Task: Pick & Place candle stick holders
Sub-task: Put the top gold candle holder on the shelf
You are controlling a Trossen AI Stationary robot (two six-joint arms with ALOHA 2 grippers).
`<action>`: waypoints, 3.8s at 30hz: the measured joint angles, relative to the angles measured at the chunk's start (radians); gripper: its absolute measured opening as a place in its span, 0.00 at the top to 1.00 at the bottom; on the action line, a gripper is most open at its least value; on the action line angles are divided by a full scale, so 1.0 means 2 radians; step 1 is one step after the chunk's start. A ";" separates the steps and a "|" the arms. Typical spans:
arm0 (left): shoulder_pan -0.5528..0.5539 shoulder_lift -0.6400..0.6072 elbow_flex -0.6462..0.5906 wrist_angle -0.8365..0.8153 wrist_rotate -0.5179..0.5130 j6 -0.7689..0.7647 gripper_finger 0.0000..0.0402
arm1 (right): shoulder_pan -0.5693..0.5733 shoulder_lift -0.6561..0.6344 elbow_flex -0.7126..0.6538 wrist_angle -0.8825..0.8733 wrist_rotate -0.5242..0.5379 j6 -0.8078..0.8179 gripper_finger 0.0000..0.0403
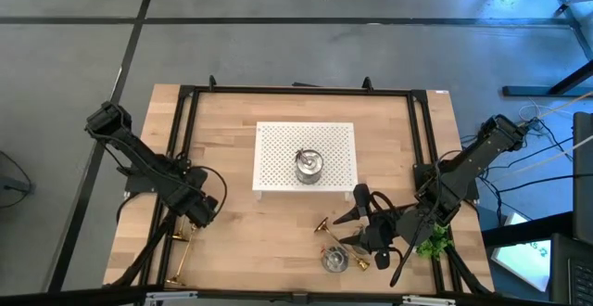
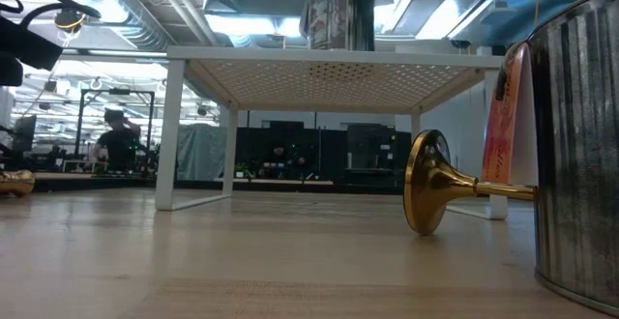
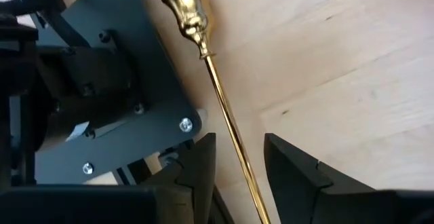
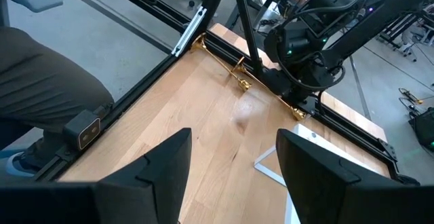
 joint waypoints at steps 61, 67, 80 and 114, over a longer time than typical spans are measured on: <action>-0.032 0.075 0.066 0.044 0.071 -0.002 0.77 | -0.001 0.000 0.000 0.000 0.000 0.000 0.46; -0.085 0.075 0.063 0.047 0.112 -0.102 0.75 | -0.001 0.000 0.000 -0.003 0.000 0.017 0.46; -0.117 0.075 0.047 0.063 0.086 -0.170 0.69 | -0.001 0.000 0.000 0.000 0.000 0.018 0.46; -0.068 0.073 0.002 0.129 0.017 -0.070 0.97 | -0.001 0.000 0.000 0.000 0.000 0.019 0.46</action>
